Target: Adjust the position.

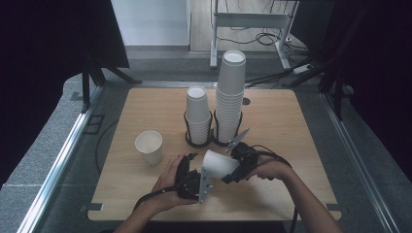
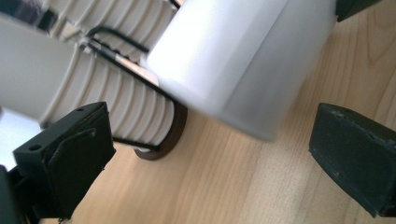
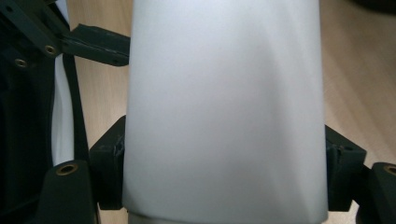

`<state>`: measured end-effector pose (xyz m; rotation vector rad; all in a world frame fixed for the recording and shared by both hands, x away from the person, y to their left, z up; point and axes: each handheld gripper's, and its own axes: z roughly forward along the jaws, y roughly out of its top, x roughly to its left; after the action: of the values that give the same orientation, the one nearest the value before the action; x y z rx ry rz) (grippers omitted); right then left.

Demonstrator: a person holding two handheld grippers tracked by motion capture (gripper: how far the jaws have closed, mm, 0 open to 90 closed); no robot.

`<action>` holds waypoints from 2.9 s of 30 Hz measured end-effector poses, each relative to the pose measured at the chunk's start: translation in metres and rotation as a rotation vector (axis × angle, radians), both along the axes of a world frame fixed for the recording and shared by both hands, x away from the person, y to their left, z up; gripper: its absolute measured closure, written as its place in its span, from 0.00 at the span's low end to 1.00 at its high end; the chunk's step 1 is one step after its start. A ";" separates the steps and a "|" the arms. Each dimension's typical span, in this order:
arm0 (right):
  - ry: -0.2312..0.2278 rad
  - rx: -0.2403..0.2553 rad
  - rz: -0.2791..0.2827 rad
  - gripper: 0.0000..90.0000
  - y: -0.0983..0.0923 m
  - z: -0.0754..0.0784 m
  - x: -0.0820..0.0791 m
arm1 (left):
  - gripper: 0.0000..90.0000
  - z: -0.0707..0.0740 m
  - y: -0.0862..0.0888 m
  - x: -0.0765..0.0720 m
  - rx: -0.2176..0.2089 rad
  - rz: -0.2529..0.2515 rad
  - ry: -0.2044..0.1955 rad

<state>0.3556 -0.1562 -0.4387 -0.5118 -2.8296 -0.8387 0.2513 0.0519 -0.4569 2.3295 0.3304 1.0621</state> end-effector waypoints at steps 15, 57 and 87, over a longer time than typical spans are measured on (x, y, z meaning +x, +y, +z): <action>-0.178 0.258 -0.152 0.25 -0.012 -0.009 -0.017 | 0.04 0.013 0.024 0.020 -0.274 0.094 0.229; -0.419 0.790 -0.364 0.25 -0.014 -0.046 -0.056 | 0.08 0.011 0.047 0.024 -0.767 0.045 0.486; -0.423 0.845 -0.303 0.25 0.009 -0.054 -0.067 | 0.02 0.005 0.037 0.032 -0.994 -0.092 0.663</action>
<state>0.2886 -0.1475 -0.4925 -0.6723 -2.3666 -2.2569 0.2834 0.0887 -0.4515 1.6500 0.7732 -0.0316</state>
